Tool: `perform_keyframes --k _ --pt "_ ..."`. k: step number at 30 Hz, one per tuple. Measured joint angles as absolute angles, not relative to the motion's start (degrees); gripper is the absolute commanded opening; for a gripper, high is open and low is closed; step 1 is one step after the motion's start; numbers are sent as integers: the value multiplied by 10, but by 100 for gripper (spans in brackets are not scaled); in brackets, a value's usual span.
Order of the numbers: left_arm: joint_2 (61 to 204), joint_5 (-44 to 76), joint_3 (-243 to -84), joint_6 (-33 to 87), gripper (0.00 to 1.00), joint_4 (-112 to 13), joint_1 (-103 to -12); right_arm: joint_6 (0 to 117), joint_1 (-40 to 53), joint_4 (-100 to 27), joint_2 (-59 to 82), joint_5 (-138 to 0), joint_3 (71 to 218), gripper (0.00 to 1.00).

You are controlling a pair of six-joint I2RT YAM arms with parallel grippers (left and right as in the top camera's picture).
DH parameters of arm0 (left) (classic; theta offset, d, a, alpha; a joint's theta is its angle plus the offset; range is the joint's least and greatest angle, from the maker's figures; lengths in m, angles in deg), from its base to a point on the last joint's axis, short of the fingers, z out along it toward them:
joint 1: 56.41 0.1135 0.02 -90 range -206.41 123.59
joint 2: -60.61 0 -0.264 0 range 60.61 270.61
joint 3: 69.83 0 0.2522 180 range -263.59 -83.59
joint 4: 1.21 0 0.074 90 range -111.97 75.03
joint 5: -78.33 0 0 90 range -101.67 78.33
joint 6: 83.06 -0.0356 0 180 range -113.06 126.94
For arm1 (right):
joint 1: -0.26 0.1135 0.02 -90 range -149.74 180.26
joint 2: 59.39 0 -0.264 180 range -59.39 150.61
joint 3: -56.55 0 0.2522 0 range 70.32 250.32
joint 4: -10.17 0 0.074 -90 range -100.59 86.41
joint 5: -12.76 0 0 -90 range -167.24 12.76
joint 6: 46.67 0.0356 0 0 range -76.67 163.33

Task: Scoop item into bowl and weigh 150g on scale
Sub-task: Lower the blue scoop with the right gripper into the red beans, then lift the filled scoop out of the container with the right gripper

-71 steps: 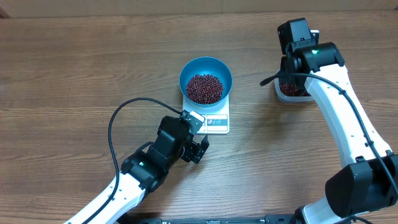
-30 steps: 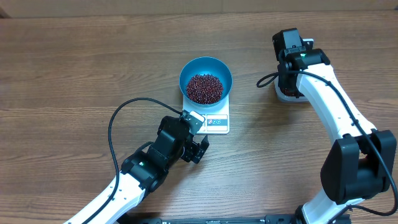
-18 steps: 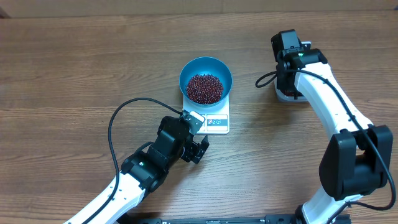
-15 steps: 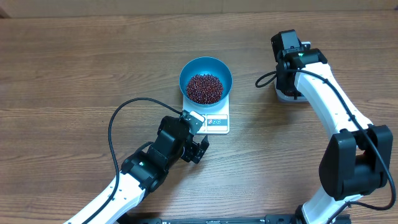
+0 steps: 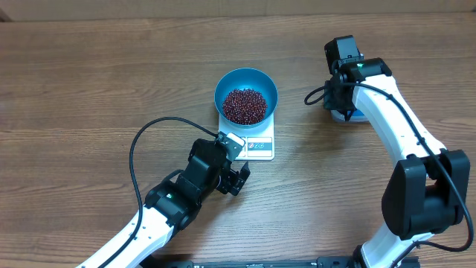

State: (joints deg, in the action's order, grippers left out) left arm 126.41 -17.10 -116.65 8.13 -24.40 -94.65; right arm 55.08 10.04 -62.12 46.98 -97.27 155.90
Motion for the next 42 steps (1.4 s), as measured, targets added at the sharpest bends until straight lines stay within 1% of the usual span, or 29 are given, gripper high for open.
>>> perform_keyframes --k 4,8,11,18,22,30,36,42 --pt "1264 -171 -1167 81 100 -244 -946 551 100 -633 470 -960 1571 4" --pt "1264 -171 -1167 81 100 -244 -946 551 89 -636 469 -917 1585 4" --pt "1264 -171 -1167 81 100 -244 -946 550 54 -644 462 -882 1592 4" --pt "1264 -171 -1167 81 100 -244 -946 549 -12 -652 456 -855 1596 4" --pt "1264 -171 -1167 81 100 -244 -946 533 -36 -653 456 -822 1599 4" --pt "1264 -171 -1167 81 100 -244 -946 474 -80 -657 456 -667 1599 4" --pt "1264 -171 -1167 81 100 -244 -946 435 -135 -665 456 -520 1599 4" --pt "1264 -171 -1167 81 100 -244 -946 413 -162 -680 456 -480 1599 4"
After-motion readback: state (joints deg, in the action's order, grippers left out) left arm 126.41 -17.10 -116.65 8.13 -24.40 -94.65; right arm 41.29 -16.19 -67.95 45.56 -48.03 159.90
